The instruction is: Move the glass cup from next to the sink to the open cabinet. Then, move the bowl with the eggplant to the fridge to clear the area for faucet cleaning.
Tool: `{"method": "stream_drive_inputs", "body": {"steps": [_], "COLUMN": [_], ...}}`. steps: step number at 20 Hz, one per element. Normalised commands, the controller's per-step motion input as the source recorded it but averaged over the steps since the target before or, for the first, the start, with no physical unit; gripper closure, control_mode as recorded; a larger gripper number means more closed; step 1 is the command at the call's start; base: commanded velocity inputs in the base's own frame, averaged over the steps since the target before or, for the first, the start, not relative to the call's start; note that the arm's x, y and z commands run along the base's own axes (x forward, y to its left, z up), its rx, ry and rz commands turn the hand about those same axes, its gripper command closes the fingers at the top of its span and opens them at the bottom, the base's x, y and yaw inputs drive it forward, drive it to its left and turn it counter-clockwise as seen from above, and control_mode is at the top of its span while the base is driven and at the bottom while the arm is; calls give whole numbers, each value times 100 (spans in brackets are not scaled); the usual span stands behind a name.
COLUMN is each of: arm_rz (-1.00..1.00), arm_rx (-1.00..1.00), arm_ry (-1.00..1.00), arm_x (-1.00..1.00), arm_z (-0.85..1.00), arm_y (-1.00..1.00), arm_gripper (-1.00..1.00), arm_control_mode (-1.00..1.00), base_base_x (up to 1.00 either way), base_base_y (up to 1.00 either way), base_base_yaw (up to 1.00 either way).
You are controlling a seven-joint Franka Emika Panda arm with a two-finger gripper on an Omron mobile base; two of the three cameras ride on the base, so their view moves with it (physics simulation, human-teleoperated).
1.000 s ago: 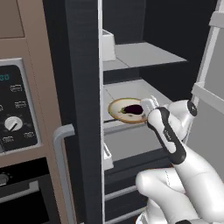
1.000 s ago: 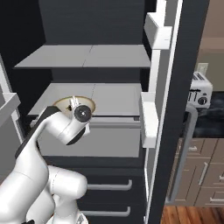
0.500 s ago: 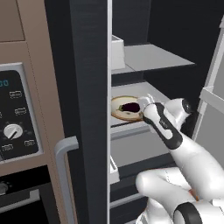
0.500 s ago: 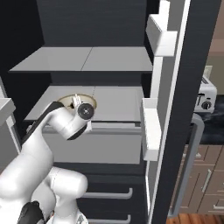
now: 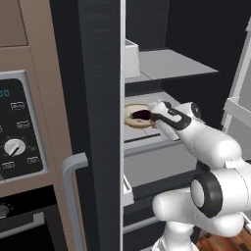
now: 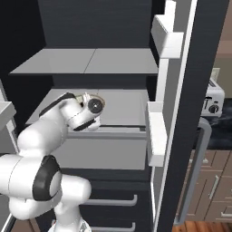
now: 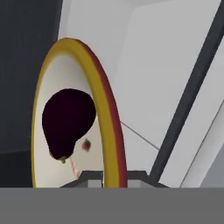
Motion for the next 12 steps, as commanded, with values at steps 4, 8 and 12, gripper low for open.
{"method": "stream_drive_inputs", "body": {"steps": [4, 8, 12], "arm_rz": [0, 0, 0], "arm_rx": [0, -1, -1], "arm_ry": [3, 1, 2], "arm_x": [51, 40, 43], "arm_z": [-36, -58, -59], "arm_y": [0, 0, 0], "arm_gripper": [100, 100, 100], "arm_control_mode": [-100, -100, -100], "base_base_x": [0, 0, 0], "base_base_y": [0, 0, 0], "base_base_yaw": [0, 0, 0]}}
